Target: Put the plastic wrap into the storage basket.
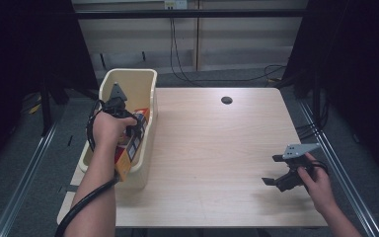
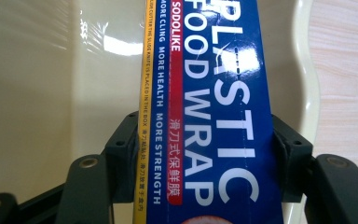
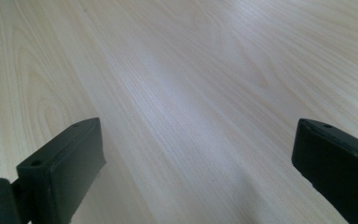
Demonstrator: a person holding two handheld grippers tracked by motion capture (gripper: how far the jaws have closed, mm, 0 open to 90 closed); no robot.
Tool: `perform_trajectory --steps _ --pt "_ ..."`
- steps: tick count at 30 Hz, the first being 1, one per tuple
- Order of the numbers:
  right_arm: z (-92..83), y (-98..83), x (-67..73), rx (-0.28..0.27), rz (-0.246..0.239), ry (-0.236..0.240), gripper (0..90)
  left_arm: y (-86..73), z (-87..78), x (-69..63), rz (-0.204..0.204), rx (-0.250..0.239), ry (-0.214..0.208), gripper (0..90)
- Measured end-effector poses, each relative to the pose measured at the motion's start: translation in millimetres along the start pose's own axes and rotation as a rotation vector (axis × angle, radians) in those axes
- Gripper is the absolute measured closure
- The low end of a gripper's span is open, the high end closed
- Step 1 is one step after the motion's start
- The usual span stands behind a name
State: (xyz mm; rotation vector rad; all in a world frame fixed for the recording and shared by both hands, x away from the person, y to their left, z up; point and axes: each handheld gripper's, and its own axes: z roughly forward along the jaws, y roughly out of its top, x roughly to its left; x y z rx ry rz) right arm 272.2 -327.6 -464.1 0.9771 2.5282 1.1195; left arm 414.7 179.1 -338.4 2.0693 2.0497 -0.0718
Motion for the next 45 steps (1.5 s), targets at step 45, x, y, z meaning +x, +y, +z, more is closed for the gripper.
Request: perform_trajectory --steps 45 --pt "-0.8 1.0 0.1 -0.008 -0.008 -0.002 1.9 6.5 -34.1 -25.4 0.089 -0.156 -0.101 21.7"
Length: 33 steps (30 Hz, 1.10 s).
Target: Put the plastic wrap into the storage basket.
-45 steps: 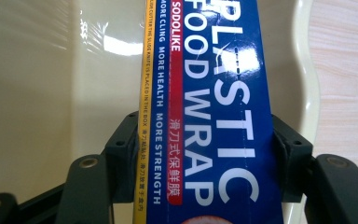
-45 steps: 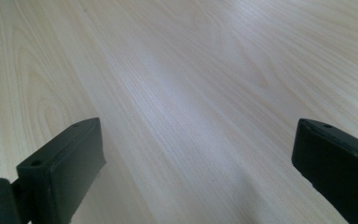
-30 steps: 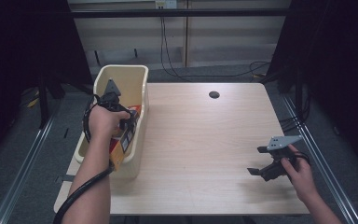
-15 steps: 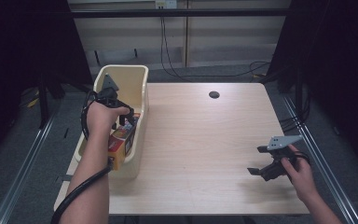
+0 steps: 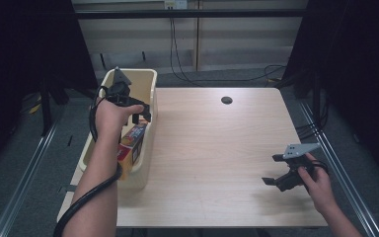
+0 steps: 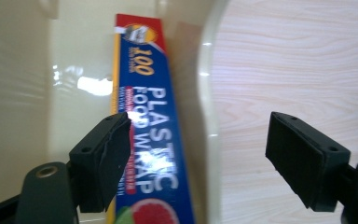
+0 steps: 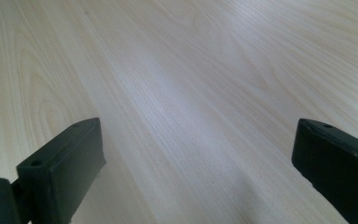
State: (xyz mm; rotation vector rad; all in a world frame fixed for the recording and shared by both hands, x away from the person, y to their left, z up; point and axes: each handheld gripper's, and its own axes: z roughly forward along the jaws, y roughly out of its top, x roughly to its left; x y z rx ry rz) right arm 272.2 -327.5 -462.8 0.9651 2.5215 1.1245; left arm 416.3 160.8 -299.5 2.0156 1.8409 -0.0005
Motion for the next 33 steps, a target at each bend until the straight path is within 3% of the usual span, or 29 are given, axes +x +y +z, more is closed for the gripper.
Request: perform_trajectory --steps 14,20,33 --pt "0.0 0.5 0.8 -0.001 0.0 0.003 1.9 4.8 -5.8 -32.1 0.102 -0.047 -0.051 18.6" --pt "-0.4 0.4 0.6 -0.003 -0.001 0.003 1.9 4.8 -2.0 -46.7 0.168 -0.055 -0.069 17.7" --pt "-0.8 0.3 0.3 -0.005 -0.002 0.003 1.9 3.2 9.5 -65.5 0.211 -0.055 -0.111 15.2"
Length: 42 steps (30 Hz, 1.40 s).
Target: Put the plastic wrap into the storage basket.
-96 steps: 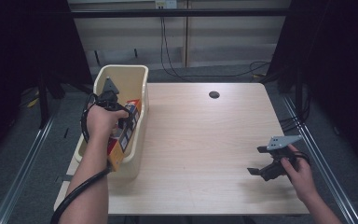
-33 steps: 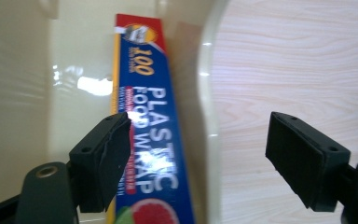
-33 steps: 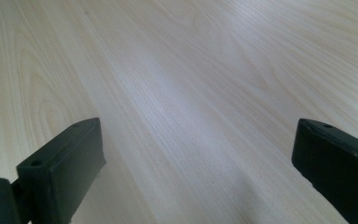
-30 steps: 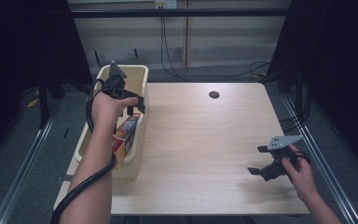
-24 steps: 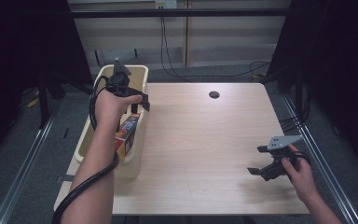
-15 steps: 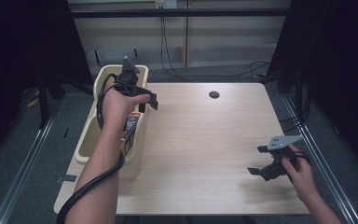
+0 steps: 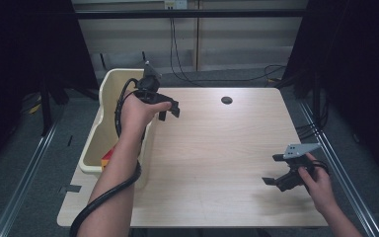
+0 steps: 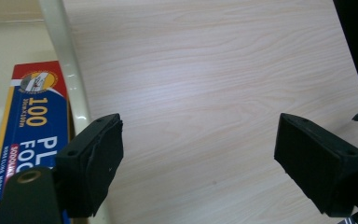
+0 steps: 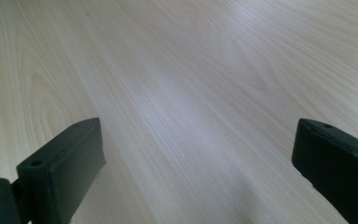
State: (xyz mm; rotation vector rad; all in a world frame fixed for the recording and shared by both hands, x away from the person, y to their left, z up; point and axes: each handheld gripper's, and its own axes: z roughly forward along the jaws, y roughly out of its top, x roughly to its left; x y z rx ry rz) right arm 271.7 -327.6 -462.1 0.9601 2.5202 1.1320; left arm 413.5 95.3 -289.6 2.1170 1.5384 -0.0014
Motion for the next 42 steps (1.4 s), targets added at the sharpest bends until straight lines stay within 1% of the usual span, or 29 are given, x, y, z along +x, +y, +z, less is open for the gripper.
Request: perform_trajectory --steps 3,5,6,7,8,10,11,12,14,16,19,20,23,25,26,27,28,31,33,34,35,36,37,39,42 --pt "-0.2 0.0 -0.1 0.0 0.001 0.0 1.9 -0.3 2.1 -2.2 0.008 -0.002 -0.005 14.8" --pt "-0.2 -0.1 -0.1 0.001 0.003 0.001 1.9 -1.0 5.5 -4.9 0.017 0.004 -0.02 14.7" --pt "-0.3 -0.1 -0.1 0.002 0.003 -0.001 1.9 -1.1 6.7 -5.2 0.024 0.01 -0.018 14.6" --pt "-0.2 -0.1 0.1 0.001 0.004 -0.001 1.9 -1.5 8.1 -6.5 0.015 0.009 -0.025 14.3" --pt "-0.2 -0.1 -0.1 0.0 0.003 0.002 1.9 -1.8 9.6 -6.7 0.024 0.007 -0.027 14.0" --pt "0.1 -0.1 -0.1 0.0 0.001 -0.001 1.9 -2.7 13.1 -7.8 0.031 0.009 -0.034 13.8" --pt "0.1 -0.2 -0.1 0.0 0.001 -0.001 1.9 -3.5 15.3 -8.4 0.027 0.009 -0.039 13.8" --pt "0.0 -0.1 -0.2 -0.001 0.001 0.001 1.9 -4.8 20.0 -9.1 0.035 0.019 -0.045 13.7" --pt "0.0 -0.1 -0.2 -0.001 0.001 0.0 1.9 -5.5 22.8 -10.0 0.039 0.019 -0.044 13.8" --pt "0.0 -0.3 -0.5 0.001 0.002 -0.001 1.9 -6.3 28.2 -11.9 0.048 0.015 -0.052 13.7" --pt "-0.2 -0.3 -0.4 0.0 0.003 0.001 1.9 -6.9 31.3 -13.2 0.049 0.01 -0.059 13.6" --pt "-0.5 -0.4 -0.7 -0.002 0.001 -0.006 1.9 -7.6 33.2 -14.4 0.059 0.01 -0.064 13.6" --pt "-0.4 -0.6 -0.8 0.0 0.002 -0.004 1.9 -9.2 37.0 -16.4 0.069 0.006 -0.072 13.4" --pt "0.4 -0.7 -0.8 0.001 -0.002 -0.001 1.9 -10.7 39.9 -18.4 0.074 0.013 -0.067 13.1" --pt "0.4 -0.7 -0.6 0.002 -0.001 -0.002 1.9 -11.8 42.7 -19.8 0.069 0.011 -0.081 13.1" --pt "0.2 -0.8 -0.6 0.002 -0.001 -0.004 1.9 -12.5 44.5 -20.3 0.07 0.011 -0.086 12.9" --pt "-0.1 -0.7 -0.6 0.002 0.001 -0.001 1.9 -13.3 46.3 -20.9 0.081 0.017 -0.087 12.9" --pt "-0.3 -0.9 -0.8 0.001 0.001 -0.003 1.9 -16.0 52.4 -23.2 0.082 0.02 -0.101 12.5" --pt "0.0 -1.1 -0.7 0.003 0.003 -0.004 1.9 -17.6 55.7 -24.1 0.09 0.025 -0.103 12.6" --pt "0.1 -1.1 -0.6 0.004 0.004 -0.004 1.9 -18.4 57.5 -24.1 0.101 0.027 -0.105 12.5" --pt "0.4 -1.2 -0.6 0.004 0.003 -0.006 1.9 -19.2 58.6 -24.8 0.098 0.025 -0.111 12.5" --pt "0.9 -1.3 -0.5 0.003 0.004 -0.002 1.9 -20.9 61.3 -25.6 0.103 0.025 -0.113 12.6" --pt "0.9 -1.3 -0.5 0.003 0.004 -0.002 1.9 -20.9 61.3 -25.6 0.103 0.025 -0.113 12.6" --pt "1.2 -1.7 -0.8 0.003 0.002 -0.003 1.9 -23.6 65.0 -25.8 0.119 0.026 -0.103 12.6" --pt "2.4 -3.3 -0.8 0.013 0.007 -0.003 1.9 -26.9 70.1 -26.1 0.13 0.026 -0.111 12.4"
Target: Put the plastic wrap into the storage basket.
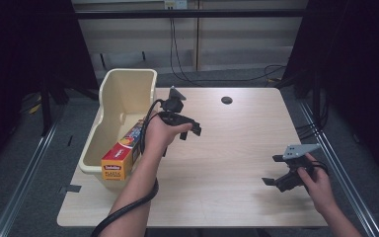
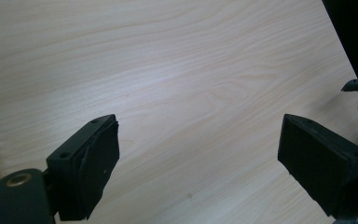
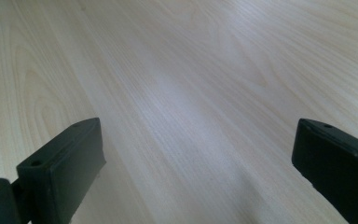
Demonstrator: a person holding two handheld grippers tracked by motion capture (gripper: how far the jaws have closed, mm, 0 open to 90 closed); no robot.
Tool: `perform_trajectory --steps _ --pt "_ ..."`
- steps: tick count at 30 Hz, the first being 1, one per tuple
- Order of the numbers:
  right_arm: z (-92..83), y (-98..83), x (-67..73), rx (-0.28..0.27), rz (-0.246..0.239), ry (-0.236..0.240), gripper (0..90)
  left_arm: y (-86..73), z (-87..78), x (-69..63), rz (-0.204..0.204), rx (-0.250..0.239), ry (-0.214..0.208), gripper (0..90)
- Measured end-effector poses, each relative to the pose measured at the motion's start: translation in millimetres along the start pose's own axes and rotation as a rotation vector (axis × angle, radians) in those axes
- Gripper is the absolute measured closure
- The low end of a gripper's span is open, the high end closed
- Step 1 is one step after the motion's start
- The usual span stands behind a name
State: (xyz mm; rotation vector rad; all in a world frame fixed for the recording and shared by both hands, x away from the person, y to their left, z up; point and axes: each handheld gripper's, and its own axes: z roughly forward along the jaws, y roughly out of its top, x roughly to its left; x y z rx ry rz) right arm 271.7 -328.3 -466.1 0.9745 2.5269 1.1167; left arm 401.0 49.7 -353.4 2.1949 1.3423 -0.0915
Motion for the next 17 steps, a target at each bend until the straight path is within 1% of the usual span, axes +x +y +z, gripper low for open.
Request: perform_trajectory --steps 2,3,4,5,6,9,10,12,15,17 --pt "0.7 -0.7 0.0 0.001 -0.001 -0.004 1.9 -2.8 4.8 -1.0 -0.002 0.006 -0.015 12.1" --pt "0.7 -0.7 0.0 0.001 -0.001 -0.004 1.9 -4.0 7.1 -1.3 -0.003 0.006 -0.011 12.1" --pt "0.7 -1.0 -0.2 0.002 0.0 -0.002 1.9 -5.5 10.0 -0.9 0.0 0.005 -0.02 12.2" --pt "1.1 -1.4 -0.3 -0.002 0.004 -0.005 1.9 -6.4 11.3 -1.2 -0.004 0.009 -0.019 12.2" --pt "1.5 -2.2 -0.8 -0.004 0.006 -0.008 1.9 -9.0 15.8 -0.1 0.005 0.011 -0.023 12.2" --pt "1.8 -3.0 -1.3 -0.007 0.013 -0.014 1.9 -11.4 19.4 0.9 0.005 0.015 -0.027 11.9" --pt "2.1 -3.8 -1.9 -0.007 0.018 -0.019 1.9 -13.1 21.8 1.7 0.015 0.019 -0.033 11.9" --pt "2.9 -4.4 -2.2 -0.006 0.02 -0.019 1.9 -15.4 24.9 2.5 0.01 0.014 -0.027 11.9" --pt "3.4 -4.6 -2.4 -0.004 0.018 -0.02 1.9 -18.8 28.0 3.1 0.013 0.018 -0.024 11.8" --pt "4.6 -4.6 -1.9 -0.002 0.017 -0.026 1.9 -21.3 30.4 3.4 0.021 0.011 -0.03 11.8"
